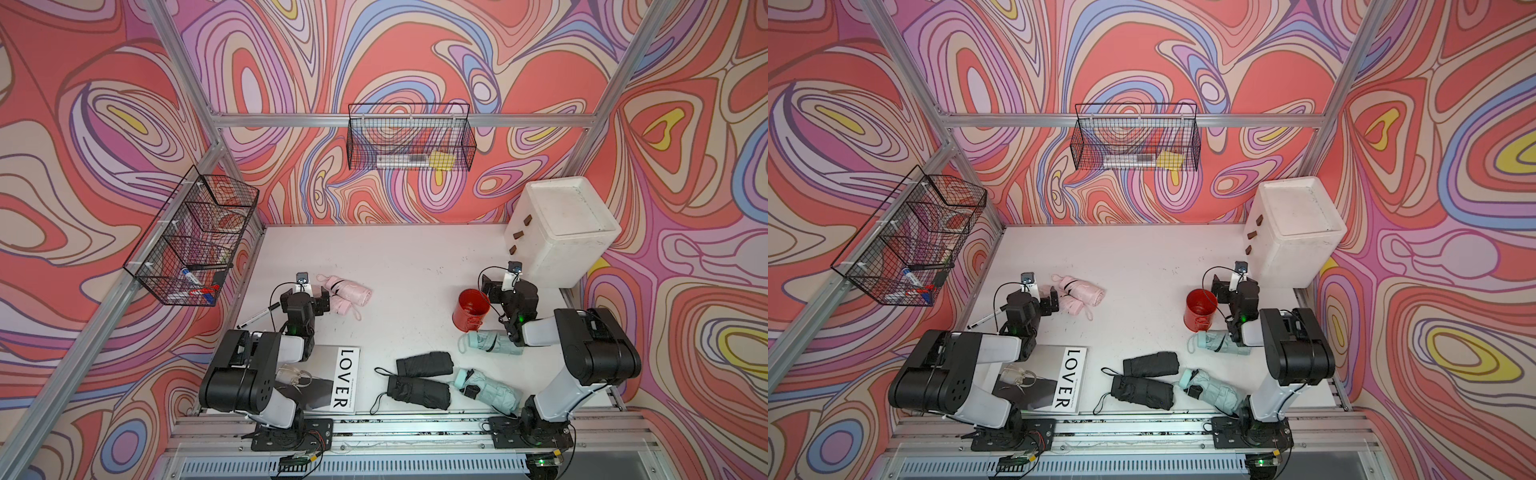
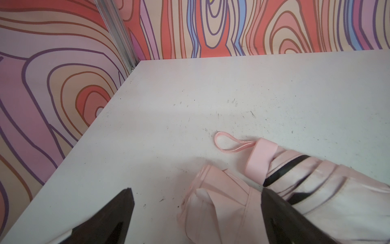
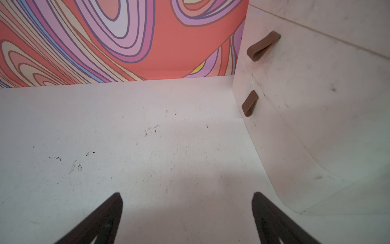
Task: Place the umbrella in the drawer by color
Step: Move the storage box to the center of the board.
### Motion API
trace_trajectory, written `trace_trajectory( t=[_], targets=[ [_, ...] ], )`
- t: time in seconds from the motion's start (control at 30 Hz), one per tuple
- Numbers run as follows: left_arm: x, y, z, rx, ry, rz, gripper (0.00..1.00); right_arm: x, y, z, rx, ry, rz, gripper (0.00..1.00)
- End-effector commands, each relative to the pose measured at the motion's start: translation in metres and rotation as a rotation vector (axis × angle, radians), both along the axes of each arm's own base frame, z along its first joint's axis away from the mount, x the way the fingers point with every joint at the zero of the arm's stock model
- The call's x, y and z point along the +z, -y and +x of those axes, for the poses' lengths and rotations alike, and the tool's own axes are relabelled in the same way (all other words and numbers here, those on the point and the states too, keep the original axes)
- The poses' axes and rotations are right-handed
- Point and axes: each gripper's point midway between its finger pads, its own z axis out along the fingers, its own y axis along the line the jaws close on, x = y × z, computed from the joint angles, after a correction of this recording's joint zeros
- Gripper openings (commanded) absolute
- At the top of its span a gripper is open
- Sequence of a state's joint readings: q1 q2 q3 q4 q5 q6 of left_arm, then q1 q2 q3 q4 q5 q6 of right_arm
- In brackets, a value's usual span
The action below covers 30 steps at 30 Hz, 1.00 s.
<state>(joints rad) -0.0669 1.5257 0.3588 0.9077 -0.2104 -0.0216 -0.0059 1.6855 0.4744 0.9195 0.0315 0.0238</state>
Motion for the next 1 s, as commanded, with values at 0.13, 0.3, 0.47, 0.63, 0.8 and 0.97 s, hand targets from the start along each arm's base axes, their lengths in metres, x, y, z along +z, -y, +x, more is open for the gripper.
trace_trajectory(
  t=[0.13,0.3,0.47,0.63,0.8,0.97],
  targets=[
    [0.033,-0.024,-0.020,0.208,-0.104,-0.067,0.99,0.062,0.058,-0.011,-0.388,-0.074,0.065,0.98],
    [0.074,-0.023,-0.022,0.239,-0.073,-0.158,0.99,0.123,0.094,-0.010,-0.688,-0.175,0.113,0.98],
    [0.074,-0.044,-0.051,0.453,-0.063,-0.305,0.99,0.187,0.126,-0.020,-0.997,-0.210,0.082,0.98],
    [0.073,-0.027,-0.053,0.346,-0.004,-0.392,0.99,0.233,0.149,-0.041,-1.246,-0.091,0.025,0.96],
    [0.083,0.006,-0.050,0.115,0.087,-0.461,0.99,0.243,0.164,-0.028,-1.257,-0.025,0.033,0.93],
    [0.077,0.013,-0.045,0.091,0.077,-0.489,0.99,0.238,0.180,-0.013,-1.279,-0.024,0.007,0.88]
  ],
)
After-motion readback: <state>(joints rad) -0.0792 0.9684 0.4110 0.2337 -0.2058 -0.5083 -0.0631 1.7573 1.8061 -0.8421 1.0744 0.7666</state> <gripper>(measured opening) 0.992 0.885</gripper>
